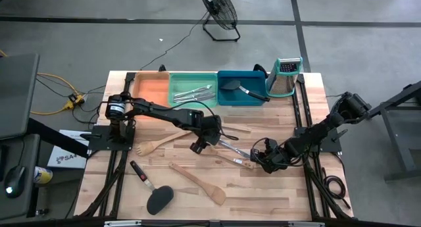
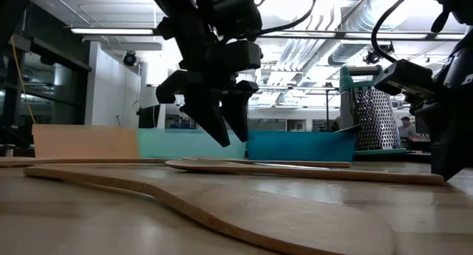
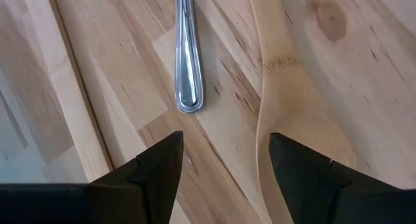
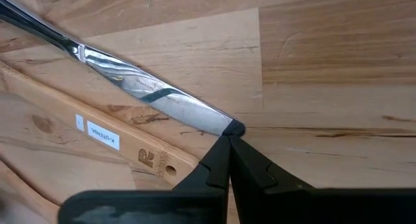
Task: Pick & Place Kitchen Items
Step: Put the silver table knife into the green bin
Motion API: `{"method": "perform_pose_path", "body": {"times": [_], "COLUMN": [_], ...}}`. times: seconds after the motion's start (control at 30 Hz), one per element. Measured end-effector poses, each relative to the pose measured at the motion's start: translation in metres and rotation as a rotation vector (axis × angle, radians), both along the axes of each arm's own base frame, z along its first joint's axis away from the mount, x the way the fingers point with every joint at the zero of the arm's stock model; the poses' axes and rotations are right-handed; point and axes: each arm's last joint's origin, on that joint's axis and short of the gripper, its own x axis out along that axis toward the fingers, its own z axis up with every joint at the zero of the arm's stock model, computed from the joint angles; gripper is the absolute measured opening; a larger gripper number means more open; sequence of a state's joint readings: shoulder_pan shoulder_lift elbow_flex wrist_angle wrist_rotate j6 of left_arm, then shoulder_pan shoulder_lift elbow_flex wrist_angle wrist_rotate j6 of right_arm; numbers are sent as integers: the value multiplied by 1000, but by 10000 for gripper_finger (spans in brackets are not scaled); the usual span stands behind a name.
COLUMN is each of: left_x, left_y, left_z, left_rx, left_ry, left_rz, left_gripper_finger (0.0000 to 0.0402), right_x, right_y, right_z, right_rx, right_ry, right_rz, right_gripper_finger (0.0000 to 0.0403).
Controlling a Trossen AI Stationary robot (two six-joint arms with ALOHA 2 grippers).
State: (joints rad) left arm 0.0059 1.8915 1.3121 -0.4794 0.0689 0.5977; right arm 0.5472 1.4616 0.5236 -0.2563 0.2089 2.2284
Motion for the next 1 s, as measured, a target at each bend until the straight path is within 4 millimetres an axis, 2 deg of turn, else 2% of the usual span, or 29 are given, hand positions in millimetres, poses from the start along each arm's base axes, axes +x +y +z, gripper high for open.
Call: {"method": "perform_pose_path", "body": {"times": [0.23, 0.5, 0.77, 0.83, 1.0], "left_x": [3, 10, 32, 39, 41], "left_y": [0, 0, 1, 1, 1], "left_z": [0, -16, -26, -23, -22], "left_rx": [15, 30, 24, 22, 19], "left_ry": [-31, -29, -17, -39, -30], "left_rz": [-26, -39, -18, -13, -11], "left_gripper_finger": [223, 223, 223, 223, 223], "right_x": [0, 0, 0, 1, 1], "right_y": [0, 0, 0, 0, 1], "right_z": [0, 0, 0, 1, 4], "right_rx": [-1, 0, -1, 3, -11], "right_ry": [0, -5, -2, -6, -51], "right_rz": [3, 3, 2, 2, -3], "right_gripper_finger": [3, 3, 3, 3, 3]}}
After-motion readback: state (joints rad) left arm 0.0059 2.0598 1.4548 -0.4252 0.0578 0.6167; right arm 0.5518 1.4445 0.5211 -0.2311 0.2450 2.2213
